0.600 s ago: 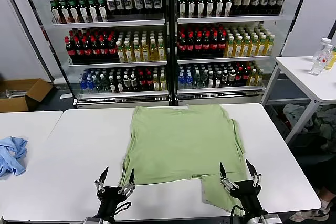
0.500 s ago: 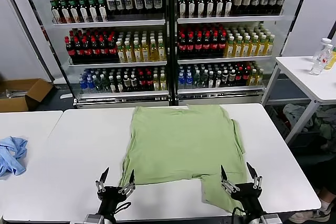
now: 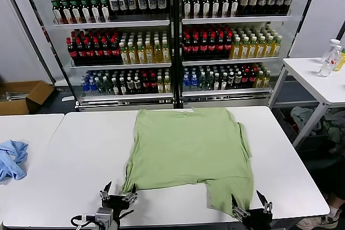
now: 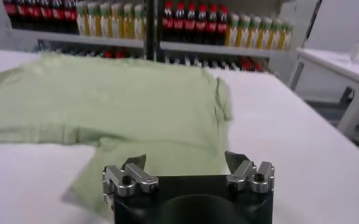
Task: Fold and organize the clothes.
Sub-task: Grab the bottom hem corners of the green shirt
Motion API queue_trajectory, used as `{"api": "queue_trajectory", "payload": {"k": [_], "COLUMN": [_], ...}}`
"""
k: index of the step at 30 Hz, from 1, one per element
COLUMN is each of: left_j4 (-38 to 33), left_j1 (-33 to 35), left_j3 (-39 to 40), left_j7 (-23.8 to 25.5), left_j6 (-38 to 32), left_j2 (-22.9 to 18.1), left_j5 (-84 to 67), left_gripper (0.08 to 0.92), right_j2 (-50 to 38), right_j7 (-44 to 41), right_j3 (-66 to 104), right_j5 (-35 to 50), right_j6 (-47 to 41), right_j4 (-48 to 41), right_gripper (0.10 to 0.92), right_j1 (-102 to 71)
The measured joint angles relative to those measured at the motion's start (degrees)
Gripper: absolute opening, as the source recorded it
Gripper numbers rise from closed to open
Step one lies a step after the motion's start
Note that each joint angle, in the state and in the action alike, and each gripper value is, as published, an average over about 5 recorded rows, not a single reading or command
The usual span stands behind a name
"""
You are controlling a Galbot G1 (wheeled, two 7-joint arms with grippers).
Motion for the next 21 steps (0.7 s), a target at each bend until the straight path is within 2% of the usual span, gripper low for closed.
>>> {"api": "queue_trajectory", "payload": {"k": [3, 21], "left_j4": [0.15, -1.04], "left_j1": [-0.09, 0.37], "left_j3": [0.17, -0.19], "left_j7": [-0.03, 3.53], "left_j6": [0.90, 2.80], "left_j2": [0.15, 1.13], "left_j5": [-0.33, -6.57], "left_gripper": [0.749, 0.229], "right_j2": [-0.08, -1.27], "right_j7": [0.17, -1.33], "right_j3": [-0.30, 0.12], "right_j5": [1.10, 4.48], "right_j6": [-0.22, 1.23], "right_j4": [-0.33, -0.29], "right_gripper": [0.640, 0.132], "right_j1": [-0.35, -0.28]}}
